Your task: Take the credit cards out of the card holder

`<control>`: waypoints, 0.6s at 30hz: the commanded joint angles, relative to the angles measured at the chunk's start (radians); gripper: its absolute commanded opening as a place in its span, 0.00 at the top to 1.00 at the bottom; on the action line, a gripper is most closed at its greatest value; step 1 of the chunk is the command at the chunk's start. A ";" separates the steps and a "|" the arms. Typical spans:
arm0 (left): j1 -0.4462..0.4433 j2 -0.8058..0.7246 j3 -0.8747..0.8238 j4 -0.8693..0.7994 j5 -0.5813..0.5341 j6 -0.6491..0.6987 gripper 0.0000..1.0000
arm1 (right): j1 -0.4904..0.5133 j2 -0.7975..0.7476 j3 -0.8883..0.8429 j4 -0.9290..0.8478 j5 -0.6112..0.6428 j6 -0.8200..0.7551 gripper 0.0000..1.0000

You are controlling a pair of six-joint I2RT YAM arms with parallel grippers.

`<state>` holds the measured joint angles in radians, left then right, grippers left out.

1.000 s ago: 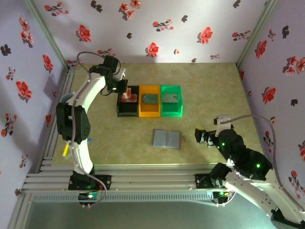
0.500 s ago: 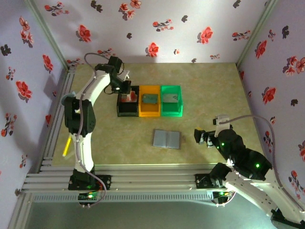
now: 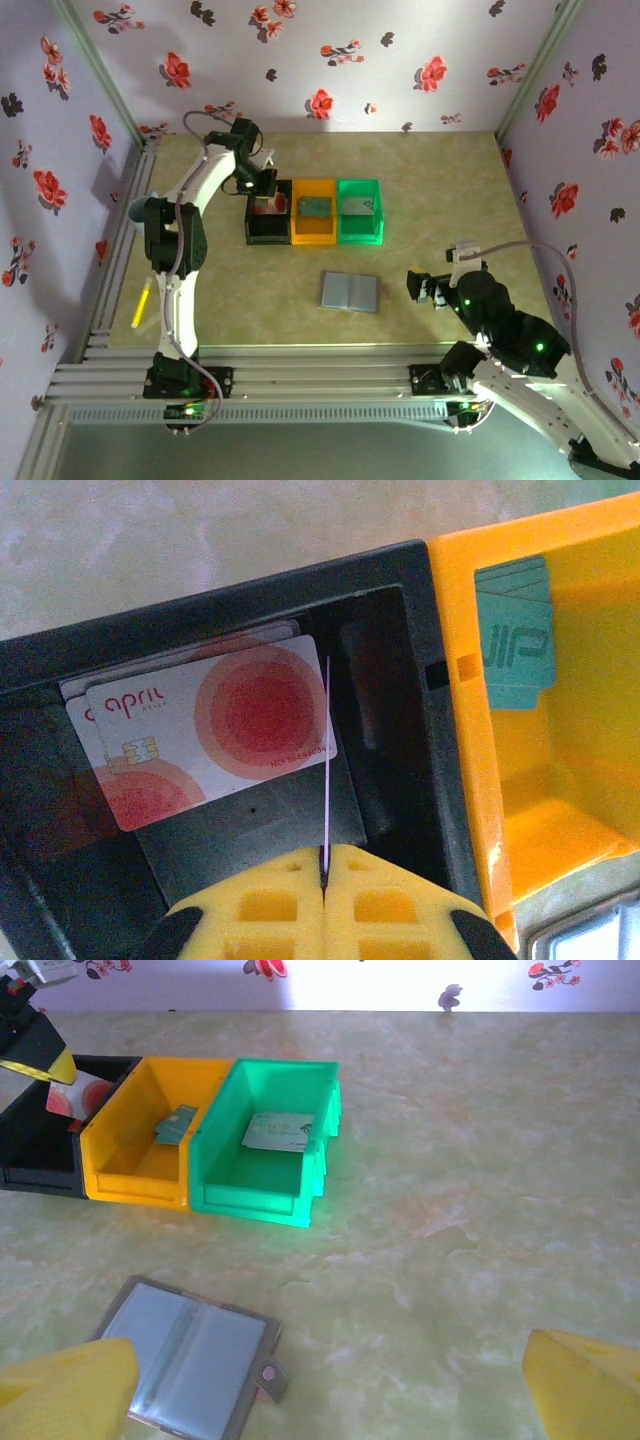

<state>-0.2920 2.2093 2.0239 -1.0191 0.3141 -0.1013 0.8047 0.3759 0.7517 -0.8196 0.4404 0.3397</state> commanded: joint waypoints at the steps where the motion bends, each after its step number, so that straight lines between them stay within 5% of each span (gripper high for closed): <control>1: 0.013 0.033 0.048 -0.041 0.023 0.026 1.00 | -0.004 0.002 -0.006 0.027 -0.008 -0.020 0.01; 18: 0.045 0.072 0.066 -0.035 0.064 0.014 1.00 | -0.005 0.010 -0.011 0.032 -0.018 -0.024 0.01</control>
<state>-0.2596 2.2570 2.0586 -1.0267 0.3607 -0.1009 0.8047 0.3824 0.7509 -0.8124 0.4301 0.3393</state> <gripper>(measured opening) 0.025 0.993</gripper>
